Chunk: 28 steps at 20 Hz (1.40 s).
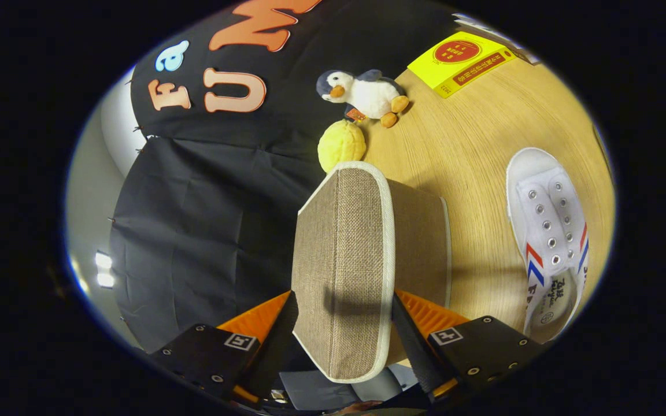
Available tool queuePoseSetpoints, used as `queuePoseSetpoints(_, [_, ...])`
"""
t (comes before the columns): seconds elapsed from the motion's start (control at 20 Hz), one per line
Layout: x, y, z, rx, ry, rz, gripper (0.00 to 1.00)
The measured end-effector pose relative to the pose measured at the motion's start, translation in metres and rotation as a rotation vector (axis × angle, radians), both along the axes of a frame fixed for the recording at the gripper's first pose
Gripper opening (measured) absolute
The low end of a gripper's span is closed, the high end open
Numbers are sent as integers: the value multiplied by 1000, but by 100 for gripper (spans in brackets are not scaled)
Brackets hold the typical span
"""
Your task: Open the storage box then place both shoes into the box .Put the left shoe in first, then the right shoe, with the right side of both shoes facing outward in a uniform manner.
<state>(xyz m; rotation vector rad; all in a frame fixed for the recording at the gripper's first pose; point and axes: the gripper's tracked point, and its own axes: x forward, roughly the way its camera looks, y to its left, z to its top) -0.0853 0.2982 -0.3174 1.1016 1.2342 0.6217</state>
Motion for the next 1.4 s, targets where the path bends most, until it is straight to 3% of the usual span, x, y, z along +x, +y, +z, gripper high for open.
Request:
queuePoseSetpoints(0.2, [7,2,18,22,-54,-9,72])
queuePoseSetpoints(0.35, [9,14,57,84,-96,-24,49])
queuePoseSetpoints(0.55, [23,31,100,99,-191,-33,29])
queuePoseSetpoints(0.75, [31,60,128,130,-194,-6,12])
queuePoseSetpoints(1.05, [35,116,153,59,-286,135,12])
queuePoseSetpoints(1.4, [24,195,148,23,-295,232,12])
